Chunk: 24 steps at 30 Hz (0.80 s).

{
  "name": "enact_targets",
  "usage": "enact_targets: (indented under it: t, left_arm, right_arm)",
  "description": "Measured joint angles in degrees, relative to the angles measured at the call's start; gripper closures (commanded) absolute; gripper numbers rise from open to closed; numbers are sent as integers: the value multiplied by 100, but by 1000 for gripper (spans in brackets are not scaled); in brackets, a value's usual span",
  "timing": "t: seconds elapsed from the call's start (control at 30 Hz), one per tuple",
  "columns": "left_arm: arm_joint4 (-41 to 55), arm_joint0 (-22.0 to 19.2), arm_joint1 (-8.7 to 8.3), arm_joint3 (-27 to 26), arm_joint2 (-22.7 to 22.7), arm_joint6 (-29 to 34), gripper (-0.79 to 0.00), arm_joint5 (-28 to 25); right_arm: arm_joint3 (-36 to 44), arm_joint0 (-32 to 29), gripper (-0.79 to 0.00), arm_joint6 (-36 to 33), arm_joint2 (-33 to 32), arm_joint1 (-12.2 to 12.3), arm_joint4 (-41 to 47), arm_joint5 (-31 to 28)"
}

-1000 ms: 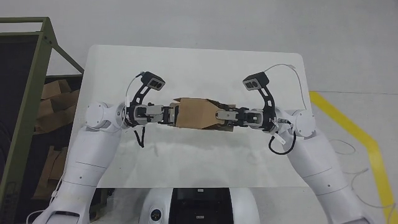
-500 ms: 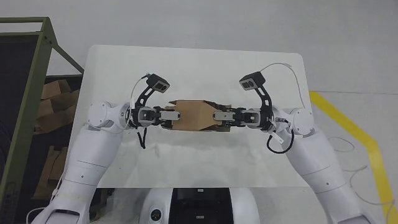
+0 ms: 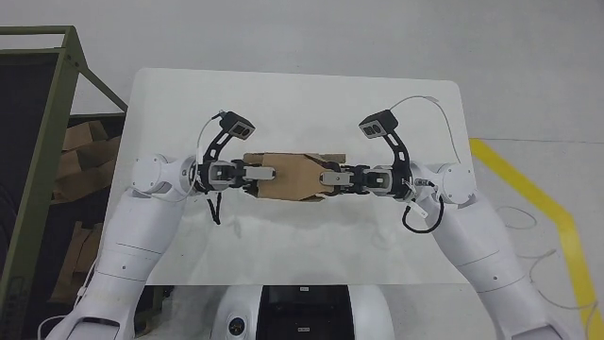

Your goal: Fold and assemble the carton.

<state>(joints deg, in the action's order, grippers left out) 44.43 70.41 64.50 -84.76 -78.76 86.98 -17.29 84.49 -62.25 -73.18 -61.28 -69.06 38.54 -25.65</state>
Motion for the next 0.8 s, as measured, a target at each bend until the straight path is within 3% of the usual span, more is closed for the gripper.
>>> enact_targets:
  t: [0.33,0.8]
  left_arm:
    - [-115,-5,-24,-47,61,-109,-197,-18]
    - [-95,8,-55,-57,87,-184,-77,-62]
  right_arm:
    - [79,1,0,123,-6,14,-251,51]
    - [135,-65,0,354,-36,33,-418,112]
